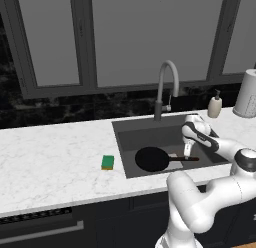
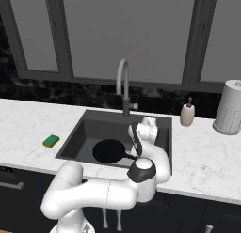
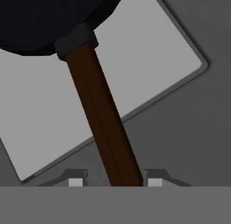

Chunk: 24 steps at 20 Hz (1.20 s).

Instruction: Pick the pan and sponge and place them into the sink. Then turn on the water.

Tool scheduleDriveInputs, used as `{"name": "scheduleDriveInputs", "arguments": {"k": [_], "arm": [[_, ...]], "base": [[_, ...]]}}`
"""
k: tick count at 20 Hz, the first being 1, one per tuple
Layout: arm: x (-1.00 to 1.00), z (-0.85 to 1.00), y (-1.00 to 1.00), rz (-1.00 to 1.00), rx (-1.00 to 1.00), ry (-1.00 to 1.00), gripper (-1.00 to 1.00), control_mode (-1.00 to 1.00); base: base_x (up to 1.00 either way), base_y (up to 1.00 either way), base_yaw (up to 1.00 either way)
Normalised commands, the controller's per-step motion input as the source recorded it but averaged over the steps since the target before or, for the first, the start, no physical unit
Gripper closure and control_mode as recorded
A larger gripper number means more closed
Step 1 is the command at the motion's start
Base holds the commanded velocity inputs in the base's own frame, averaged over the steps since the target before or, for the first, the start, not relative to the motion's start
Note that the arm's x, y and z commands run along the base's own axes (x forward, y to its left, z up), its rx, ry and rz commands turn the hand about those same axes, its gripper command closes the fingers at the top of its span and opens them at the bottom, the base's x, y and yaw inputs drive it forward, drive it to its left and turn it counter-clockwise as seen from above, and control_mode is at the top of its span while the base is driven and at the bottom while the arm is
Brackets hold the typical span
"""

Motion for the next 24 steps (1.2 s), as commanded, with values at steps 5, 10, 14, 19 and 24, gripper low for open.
{"name": "scheduleDriveInputs", "arguments": {"k": [5, 10, 14, 19, 24], "arm": [[0.00, 0.04, -0.03, 0.00, 0.00, 0.00, -1.00, -1.00], [-0.01, 0.71, -0.06, 0.00, 0.02, -0.07, -1.00, -1.00], [-0.06, 1.00, -0.02, 0.00, 0.04, -0.01, -1.00, -1.00], [-0.37, 0.98, 0.00, 0.00, 0.03, -0.01, -1.00, -1.00], [-0.42, 0.83, 0.00, 0.00, 0.00, -0.01, -1.00, -1.00]], "base": [[0.00, 0.00, 0.00], [0.00, 0.00, 0.00], [0.00, 0.00, 0.00], [0.00, 0.00, 0.00], [0.00, 0.00, 0.00]]}}
